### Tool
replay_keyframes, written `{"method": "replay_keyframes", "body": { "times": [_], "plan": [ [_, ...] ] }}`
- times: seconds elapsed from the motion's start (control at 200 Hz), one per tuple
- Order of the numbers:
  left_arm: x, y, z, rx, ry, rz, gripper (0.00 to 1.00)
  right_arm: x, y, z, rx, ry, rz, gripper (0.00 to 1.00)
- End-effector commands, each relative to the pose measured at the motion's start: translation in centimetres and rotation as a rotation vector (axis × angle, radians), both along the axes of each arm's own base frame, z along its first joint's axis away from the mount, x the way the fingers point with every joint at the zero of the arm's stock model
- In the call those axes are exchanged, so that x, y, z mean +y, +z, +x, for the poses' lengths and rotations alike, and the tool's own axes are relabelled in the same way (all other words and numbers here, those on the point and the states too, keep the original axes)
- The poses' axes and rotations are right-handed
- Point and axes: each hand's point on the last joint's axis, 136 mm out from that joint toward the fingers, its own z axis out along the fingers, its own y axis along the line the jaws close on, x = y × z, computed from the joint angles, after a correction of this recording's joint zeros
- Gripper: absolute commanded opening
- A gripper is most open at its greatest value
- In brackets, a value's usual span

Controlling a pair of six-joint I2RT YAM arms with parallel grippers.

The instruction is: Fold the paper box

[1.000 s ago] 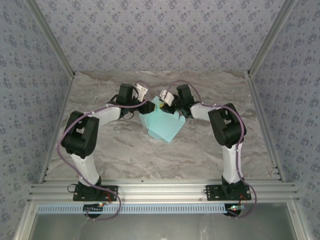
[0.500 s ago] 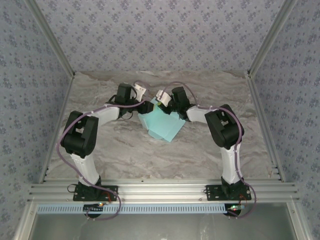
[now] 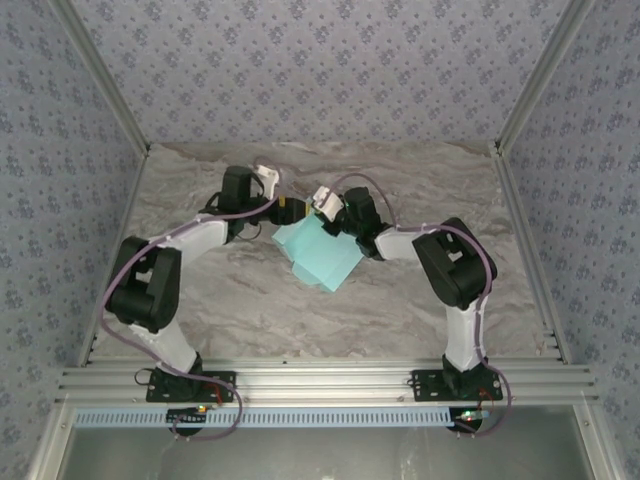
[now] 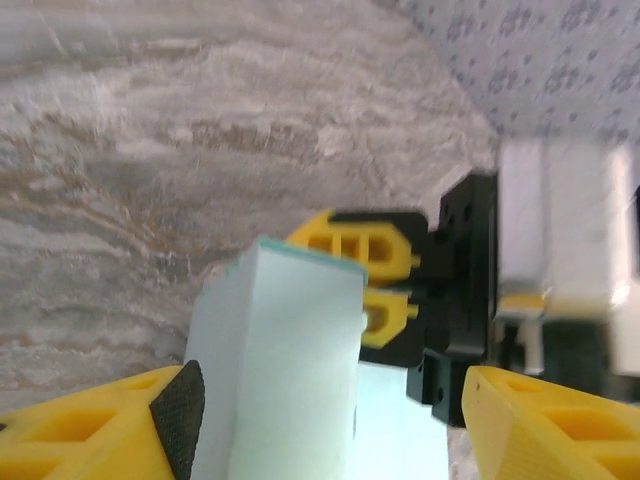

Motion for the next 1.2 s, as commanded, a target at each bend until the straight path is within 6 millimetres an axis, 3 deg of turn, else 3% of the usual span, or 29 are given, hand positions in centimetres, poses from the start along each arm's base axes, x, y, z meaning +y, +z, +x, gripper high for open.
{"method": "replay_keyframes", "body": {
  "times": [0.0, 0.115, 0.235, 0.35, 0.595, 0.695, 0.775, 0.864, 0.989, 1.199],
  "plan": [
    [1.4, 4.9, -0.6, -0.092, 0.018, -0.050, 0.72, -0.8, -0.9, -1.7, 0.077, -0.050, 0.015, 0.11],
    [2.8, 5.2, -1.0, -0.138, 0.047, 0.009, 0.74, -0.4, -1.8, -3.5, 0.116, -0.032, 0.007, 0.11],
    [2.5, 2.6, -0.6, -0.108, 0.021, 0.073, 0.71, 0.3, -2.5, -4.4, 0.104, 0.002, -0.047, 0.12],
    [1.7, -1.3, 0.0, 0.001, 0.017, 0.122, 0.60, 0.1, -2.6, -3.5, 0.147, -0.059, -0.043, 0.13],
    [-1.9, -4.4, -0.8, 0.034, -0.058, 0.146, 0.53, -0.4, -2.0, -2.8, 0.165, -0.196, -0.015, 0.14],
    [-2.7, -4.7, -1.1, 0.047, -0.079, 0.138, 0.48, -1.0, -1.7, -3.9, 0.240, -0.265, 0.052, 0.13],
    [-3.2, -4.5, -1.5, 0.052, -0.110, 0.119, 0.44, -1.1, -1.8, -6.1, 0.236, -0.277, 0.067, 0.13],
    [-3.2, -4.6, -2.1, 0.068, -0.126, 0.110, 0.41, -1.5, -2.9, -7.8, 0.214, -0.271, 0.055, 0.14],
    [-3.5, -4.9, -2.7, 0.090, -0.139, 0.073, 0.37, -2.4, -4.2, -8.2, 0.194, -0.271, 0.044, 0.15],
    [-3.9, -5.5, -3.7, 0.113, -0.150, 0.077, 0.32, -2.2, -3.3, -8.0, 0.110, -0.246, 0.078, 0.22]
  ]
}}
